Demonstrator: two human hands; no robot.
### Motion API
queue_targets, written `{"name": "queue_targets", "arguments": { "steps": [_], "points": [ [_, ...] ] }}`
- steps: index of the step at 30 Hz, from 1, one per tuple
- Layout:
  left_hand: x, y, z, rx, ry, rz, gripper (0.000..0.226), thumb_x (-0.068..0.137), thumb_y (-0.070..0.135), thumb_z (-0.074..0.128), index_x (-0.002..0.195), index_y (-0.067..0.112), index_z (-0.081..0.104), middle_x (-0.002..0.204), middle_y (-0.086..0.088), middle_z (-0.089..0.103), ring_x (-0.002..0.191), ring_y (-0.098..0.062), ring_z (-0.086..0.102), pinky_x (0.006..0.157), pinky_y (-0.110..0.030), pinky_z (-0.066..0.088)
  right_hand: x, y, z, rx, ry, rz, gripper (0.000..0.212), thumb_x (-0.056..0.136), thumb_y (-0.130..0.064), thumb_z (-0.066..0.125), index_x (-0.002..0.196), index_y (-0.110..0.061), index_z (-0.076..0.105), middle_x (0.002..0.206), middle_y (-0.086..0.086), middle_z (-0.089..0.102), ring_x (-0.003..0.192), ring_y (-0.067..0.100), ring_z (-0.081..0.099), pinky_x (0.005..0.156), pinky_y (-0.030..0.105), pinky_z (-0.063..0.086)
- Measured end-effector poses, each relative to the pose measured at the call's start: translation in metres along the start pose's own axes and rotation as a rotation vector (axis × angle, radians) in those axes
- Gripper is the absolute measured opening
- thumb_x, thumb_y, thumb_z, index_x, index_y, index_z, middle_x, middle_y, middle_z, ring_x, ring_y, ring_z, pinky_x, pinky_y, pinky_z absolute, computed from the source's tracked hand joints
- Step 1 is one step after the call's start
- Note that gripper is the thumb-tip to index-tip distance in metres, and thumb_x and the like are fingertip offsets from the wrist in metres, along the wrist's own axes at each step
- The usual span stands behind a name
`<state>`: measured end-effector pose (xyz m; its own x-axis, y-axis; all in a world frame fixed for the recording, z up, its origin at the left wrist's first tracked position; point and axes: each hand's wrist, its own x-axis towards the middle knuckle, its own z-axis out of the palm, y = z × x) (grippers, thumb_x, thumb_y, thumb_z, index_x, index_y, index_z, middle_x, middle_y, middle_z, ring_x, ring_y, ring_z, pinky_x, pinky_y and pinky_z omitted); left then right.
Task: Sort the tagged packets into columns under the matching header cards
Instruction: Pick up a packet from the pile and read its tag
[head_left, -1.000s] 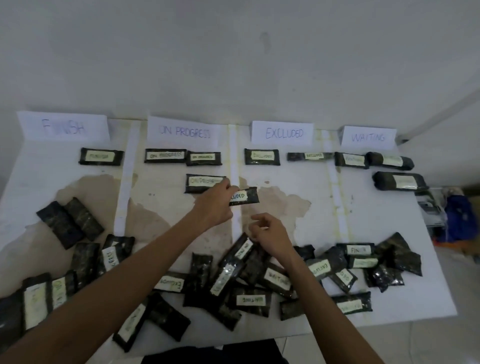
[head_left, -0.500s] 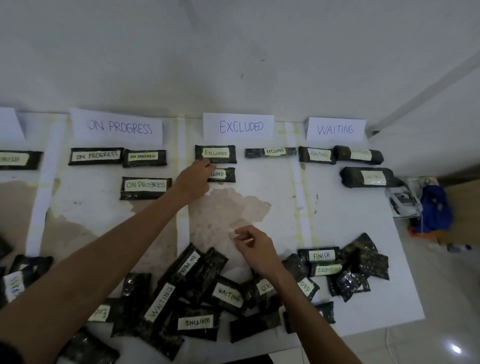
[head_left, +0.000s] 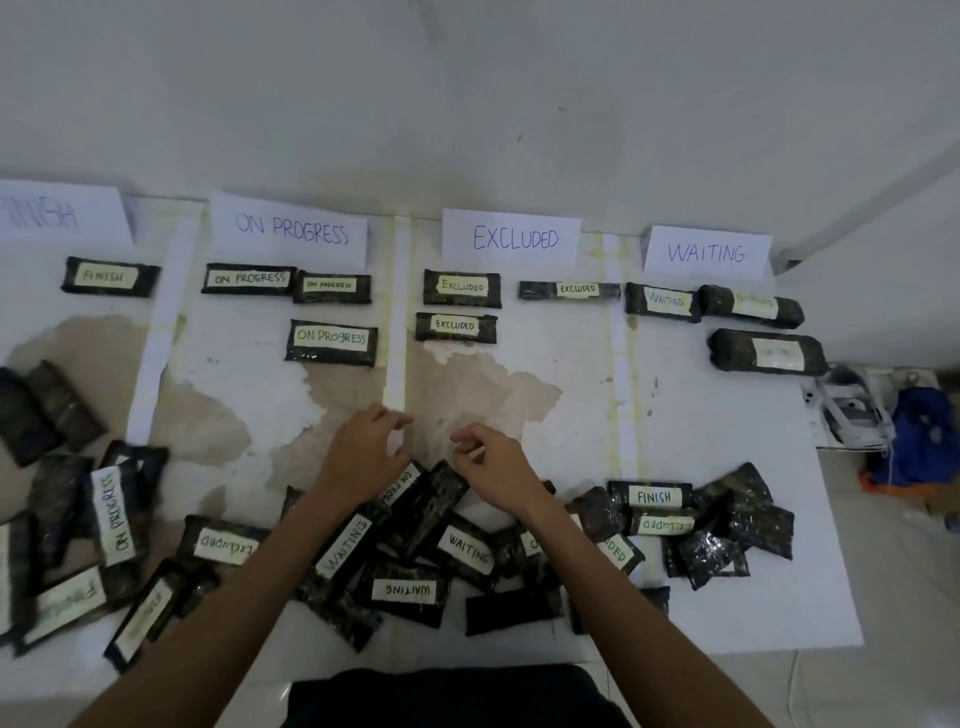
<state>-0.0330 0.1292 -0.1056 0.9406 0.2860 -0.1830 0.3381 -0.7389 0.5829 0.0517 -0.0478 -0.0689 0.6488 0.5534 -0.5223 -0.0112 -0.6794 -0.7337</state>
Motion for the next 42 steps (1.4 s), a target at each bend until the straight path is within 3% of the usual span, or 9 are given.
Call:
{"name": "queue_targets", "arguments": {
  "steps": [3, 7, 13, 17, 20, 23, 27, 35, 42],
  "points": [
    [-0.042, -0.005, 0.011, 0.055, -0.093, -0.089, 0.051, 0.073, 0.035, 0.067, 0.119, 0.016, 0.057, 0.100, -0.004, 0.057, 0.090, -0.025, 0.057, 0.077, -0.035, 0.049, -0.004, 0.001, 0.004, -0.004, -0.045, 0.012, 0.026, 0.091, -0.016, 0.055, 0.116, -0.013, 0.059, 0.101, 0.000, 0.060, 0.088, 0.014, 0.056, 0.075, 0.020, 0.043],
    [-0.059, -0.003, 0.020, 0.122, -0.158, -0.204, 0.073, 0.069, 0.037, 0.074, 0.133, 0.016, 0.044, 0.115, -0.008, 0.052, 0.102, -0.029, 0.053, 0.086, -0.041, 0.047, -0.009, 0.006, 0.008, -0.034, -0.047, 0.013, 0.025, 0.090, -0.016, 0.056, 0.115, -0.012, 0.060, 0.101, -0.001, 0.059, 0.088, 0.014, 0.056, 0.075, 0.020, 0.042],
    [-0.044, 0.007, -0.004, -0.223, -0.067, -0.375, 0.016, 0.083, 0.024, 0.064, 0.093, 0.015, 0.056, 0.086, -0.001, 0.055, 0.082, -0.022, 0.057, 0.066, -0.031, 0.044, -0.020, 0.008, 0.010, -0.054, -0.011, -0.001, 0.026, 0.091, -0.014, 0.054, 0.116, -0.011, 0.059, 0.101, 0.002, 0.060, 0.091, 0.016, 0.055, 0.080, 0.022, 0.045],
    [-0.034, 0.011, -0.036, -0.526, 0.161, -0.530, 0.018, 0.083, 0.017, 0.065, 0.098, 0.013, 0.054, 0.091, 0.000, 0.059, 0.086, -0.019, 0.057, 0.070, -0.029, 0.047, -0.021, -0.006, 0.019, 0.002, 0.071, -0.056, 0.027, 0.088, -0.018, 0.060, 0.115, -0.014, 0.059, 0.100, 0.000, 0.059, 0.087, 0.012, 0.056, 0.076, 0.022, 0.048],
    [-0.033, 0.004, -0.048, -0.715, 0.256, -0.592, 0.021, 0.082, 0.016, 0.067, 0.098, 0.013, 0.055, 0.099, -0.006, 0.062, 0.092, -0.024, 0.061, 0.078, -0.040, 0.054, -0.017, -0.027, 0.037, -0.090, 0.110, -0.189, 0.047, 0.081, -0.029, 0.068, 0.124, -0.016, 0.053, 0.116, 0.001, 0.055, 0.099, 0.011, 0.053, 0.086, 0.026, 0.049],
    [-0.038, -0.001, -0.054, -0.871, 0.294, -0.625, 0.021, 0.083, 0.010, 0.066, 0.099, 0.008, 0.054, 0.099, -0.010, 0.062, 0.092, -0.026, 0.063, 0.068, -0.032, 0.057, -0.008, -0.049, 0.061, -0.282, 0.107, -0.310, 0.065, 0.076, -0.037, 0.071, 0.132, -0.018, 0.044, 0.123, 0.004, 0.048, 0.110, 0.018, 0.047, 0.095, 0.033, 0.043],
    [-0.048, -0.011, -0.070, -0.985, 0.332, -0.627, 0.018, 0.084, 0.005, 0.064, 0.099, 0.002, 0.053, 0.095, -0.012, 0.061, 0.089, -0.025, 0.064, 0.058, -0.022, 0.058, 0.006, -0.076, 0.090, -0.394, 0.129, -0.413, 0.055, 0.077, -0.025, 0.069, 0.127, -0.014, 0.048, 0.118, 0.008, 0.053, 0.103, 0.027, 0.052, 0.089, 0.043, 0.047],
    [-0.049, -0.088, -0.124, -0.922, 0.358, -0.622, 0.025, 0.089, 0.012, 0.059, 0.114, 0.011, 0.053, 0.108, -0.011, 0.061, 0.096, -0.026, 0.061, 0.076, -0.034, 0.051, 0.054, -0.140, 0.124, -0.531, 0.088, -0.448, 0.054, 0.076, -0.016, 0.066, 0.127, -0.010, 0.049, 0.120, 0.013, 0.055, 0.103, 0.032, 0.053, 0.088, 0.043, 0.048],
    [-0.070, -0.165, -0.167, -0.607, 0.264, -0.529, 0.020, 0.091, 0.015, 0.055, 0.111, 0.017, 0.060, 0.102, -0.003, 0.062, 0.091, -0.017, 0.058, 0.067, -0.024, 0.045, 0.123, -0.184, 0.149, -0.657, 0.042, -0.386, 0.056, 0.078, -0.011, 0.064, 0.130, -0.011, 0.044, 0.121, 0.013, 0.051, 0.106, 0.030, 0.052, 0.084, 0.042, 0.050]
  ]
}}
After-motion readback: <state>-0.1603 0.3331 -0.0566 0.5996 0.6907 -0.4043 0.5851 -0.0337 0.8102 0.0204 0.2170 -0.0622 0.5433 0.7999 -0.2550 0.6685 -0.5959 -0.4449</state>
